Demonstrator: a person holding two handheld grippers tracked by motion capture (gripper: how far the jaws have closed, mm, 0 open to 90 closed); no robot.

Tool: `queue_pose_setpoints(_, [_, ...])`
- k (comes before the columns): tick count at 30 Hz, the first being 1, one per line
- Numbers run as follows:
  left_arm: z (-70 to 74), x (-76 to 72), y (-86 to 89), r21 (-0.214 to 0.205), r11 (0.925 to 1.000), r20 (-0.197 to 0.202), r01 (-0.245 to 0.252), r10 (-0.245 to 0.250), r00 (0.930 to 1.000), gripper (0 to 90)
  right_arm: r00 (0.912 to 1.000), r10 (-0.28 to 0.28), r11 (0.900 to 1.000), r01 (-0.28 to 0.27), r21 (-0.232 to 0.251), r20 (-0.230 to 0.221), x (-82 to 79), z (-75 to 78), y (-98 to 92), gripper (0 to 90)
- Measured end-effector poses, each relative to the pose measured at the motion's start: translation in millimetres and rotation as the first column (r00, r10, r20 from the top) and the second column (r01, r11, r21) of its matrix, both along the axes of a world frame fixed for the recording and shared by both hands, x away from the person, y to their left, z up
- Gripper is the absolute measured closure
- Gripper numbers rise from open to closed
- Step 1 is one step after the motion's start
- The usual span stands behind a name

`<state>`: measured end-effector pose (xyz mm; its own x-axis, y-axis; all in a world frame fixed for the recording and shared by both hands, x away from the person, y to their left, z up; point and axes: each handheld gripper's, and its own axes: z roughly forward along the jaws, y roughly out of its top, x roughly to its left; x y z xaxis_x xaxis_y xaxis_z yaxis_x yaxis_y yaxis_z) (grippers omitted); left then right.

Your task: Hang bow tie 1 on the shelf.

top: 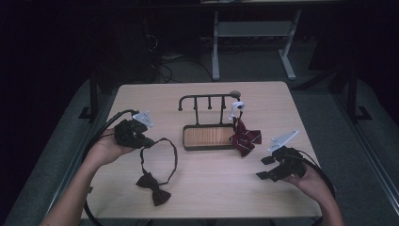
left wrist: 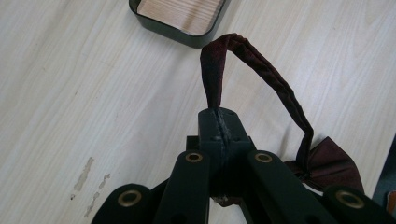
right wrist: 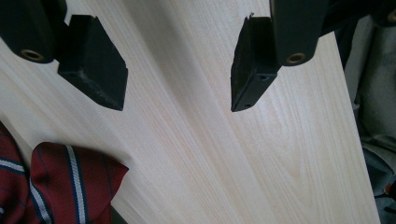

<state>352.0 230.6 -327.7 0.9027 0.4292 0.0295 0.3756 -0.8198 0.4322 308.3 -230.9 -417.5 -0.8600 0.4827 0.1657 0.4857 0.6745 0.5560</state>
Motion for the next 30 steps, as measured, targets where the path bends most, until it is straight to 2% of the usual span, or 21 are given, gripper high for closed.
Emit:
queue_pose_setpoints(14, [18.1,1.6,-3.5,0.001,0.9997,0.010,0.024,-0.024,0.9997,90.0,0.9999,0.006,1.0000,-0.006,-0.003,0.009,1.3,0.3,-0.4,36.3])
queue_pose_setpoints(23, [27.4,4.7,-5.3,0.007,0.9985,-0.013,0.053,-0.053,0.9985,90.0,0.9999,0.006,1.0000,-0.006,0.002,0.012,0.5,1.5,-0.7,36.4])
queue_pose_setpoints(30, [36.7,3.3,-5.9,0.008,0.9982,-0.009,0.060,-0.060,0.9982,90.0,0.9997,0.018,0.9998,-0.018,-0.008,0.016,-1.5,0.7,0.4,36.4])
